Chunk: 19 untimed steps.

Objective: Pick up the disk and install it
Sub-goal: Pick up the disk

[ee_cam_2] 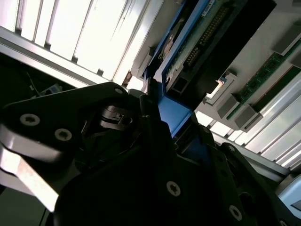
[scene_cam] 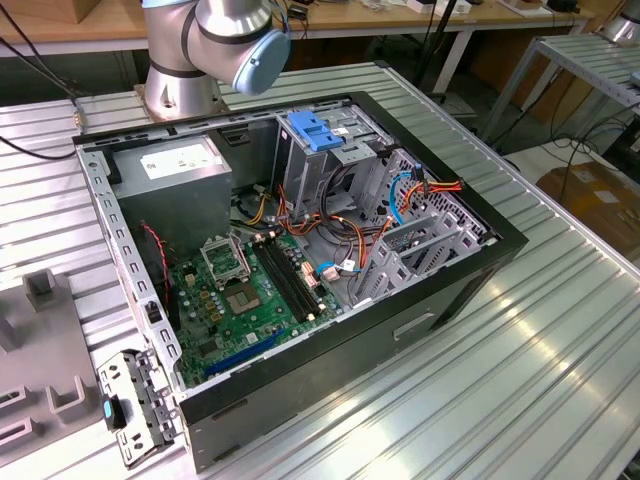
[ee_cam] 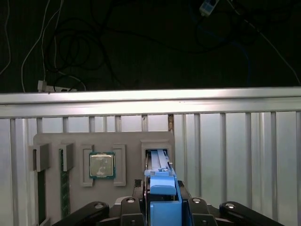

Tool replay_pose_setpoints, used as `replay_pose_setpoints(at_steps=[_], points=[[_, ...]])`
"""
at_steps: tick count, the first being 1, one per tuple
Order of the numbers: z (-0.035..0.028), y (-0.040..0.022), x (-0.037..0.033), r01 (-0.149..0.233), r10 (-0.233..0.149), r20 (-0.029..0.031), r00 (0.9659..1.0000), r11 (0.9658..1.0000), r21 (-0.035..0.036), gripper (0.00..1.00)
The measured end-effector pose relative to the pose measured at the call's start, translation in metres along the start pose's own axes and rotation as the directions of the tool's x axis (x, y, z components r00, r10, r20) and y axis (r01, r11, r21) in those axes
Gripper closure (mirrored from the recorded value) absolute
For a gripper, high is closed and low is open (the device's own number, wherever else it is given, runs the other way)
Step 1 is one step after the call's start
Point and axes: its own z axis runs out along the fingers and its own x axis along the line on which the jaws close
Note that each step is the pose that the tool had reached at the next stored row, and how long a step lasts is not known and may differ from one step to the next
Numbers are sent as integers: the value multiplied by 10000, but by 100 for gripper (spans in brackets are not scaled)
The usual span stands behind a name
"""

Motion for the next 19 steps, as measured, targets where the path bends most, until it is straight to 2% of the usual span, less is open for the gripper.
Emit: replay_pose_setpoints(at_steps=[4,11,15,19], points=[[-85,0,0,-1,1,-14,10000,10000,0,63],[-306,0,1,-1,1,-45,10000,10000,2,63],[-404,0,1,-1,1,-58,10000,10000,2,63],[-419,0,1,-1,1,-59,10000,10000,3,63]])
